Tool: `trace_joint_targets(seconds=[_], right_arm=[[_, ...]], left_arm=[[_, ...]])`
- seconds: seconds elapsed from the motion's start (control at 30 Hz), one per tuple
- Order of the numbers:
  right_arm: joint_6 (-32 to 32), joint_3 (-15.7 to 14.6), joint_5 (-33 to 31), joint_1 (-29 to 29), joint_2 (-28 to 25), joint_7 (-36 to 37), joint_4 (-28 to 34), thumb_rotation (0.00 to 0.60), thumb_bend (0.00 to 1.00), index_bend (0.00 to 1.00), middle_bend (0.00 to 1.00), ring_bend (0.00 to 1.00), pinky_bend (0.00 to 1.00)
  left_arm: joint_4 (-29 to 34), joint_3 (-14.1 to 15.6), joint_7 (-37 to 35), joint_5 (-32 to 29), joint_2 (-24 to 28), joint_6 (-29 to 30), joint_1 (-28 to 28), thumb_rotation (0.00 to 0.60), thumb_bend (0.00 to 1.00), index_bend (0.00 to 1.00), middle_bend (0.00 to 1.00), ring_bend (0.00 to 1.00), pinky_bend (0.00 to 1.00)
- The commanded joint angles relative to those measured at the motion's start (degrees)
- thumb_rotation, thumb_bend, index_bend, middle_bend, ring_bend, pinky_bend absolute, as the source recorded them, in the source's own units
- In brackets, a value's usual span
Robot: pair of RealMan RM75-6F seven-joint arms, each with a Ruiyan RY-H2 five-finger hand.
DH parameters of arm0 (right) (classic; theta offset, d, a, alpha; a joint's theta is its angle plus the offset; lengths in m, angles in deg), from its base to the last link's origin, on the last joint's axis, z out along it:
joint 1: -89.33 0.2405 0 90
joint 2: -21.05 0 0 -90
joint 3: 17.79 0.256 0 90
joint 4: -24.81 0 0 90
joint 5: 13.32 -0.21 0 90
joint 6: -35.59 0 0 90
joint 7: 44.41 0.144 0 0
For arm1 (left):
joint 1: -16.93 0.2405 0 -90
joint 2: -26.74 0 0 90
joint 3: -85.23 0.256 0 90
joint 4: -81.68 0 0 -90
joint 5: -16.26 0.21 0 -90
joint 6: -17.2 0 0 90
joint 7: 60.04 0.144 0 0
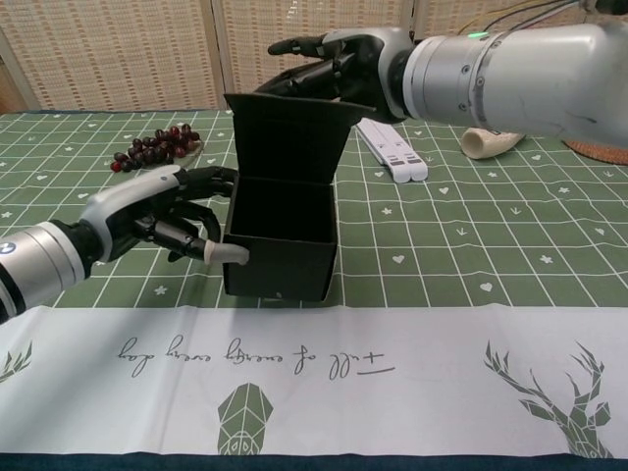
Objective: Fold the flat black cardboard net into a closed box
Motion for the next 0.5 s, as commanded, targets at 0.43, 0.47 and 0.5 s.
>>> trace_joint_targets(seconds=[0.43, 0.47, 0.5], right_arm=[[6.7, -9.8, 1.1, 8.2, -2.6, -19.5, 1.5, 0.6, 0.0, 0.0, 0.33, 0.61, 1.0], [7.9, -10.4, 1.7, 8.6, -2.2, -20.9, 1.3, 0.6, 0.0, 0.01, 0.33, 0.61, 1.0], [9.1, -10.9, 2.2, 8.9, -1.7, -22.4, 0.9, 0.6, 0.0, 0.02, 0.33, 0.61, 1.0]], left_arm=[[-1.1, -2.6, 6.6, -5.2, -2.8, 2.0, 2.7, 0.6, 0.09, 0.29, 0.32, 0.52, 0.79], [-1.1, -2.8, 7.2, -5.5, -3.1, 2.4, 2.9, 0.6, 0.09, 0.28, 0.32, 0.52, 0.79], [-0.9, -3.0, 7.8, -5.9, -3.3, 2.7, 3.1, 0.6, 0.1, 0.28, 0.32, 0.52, 0.79]])
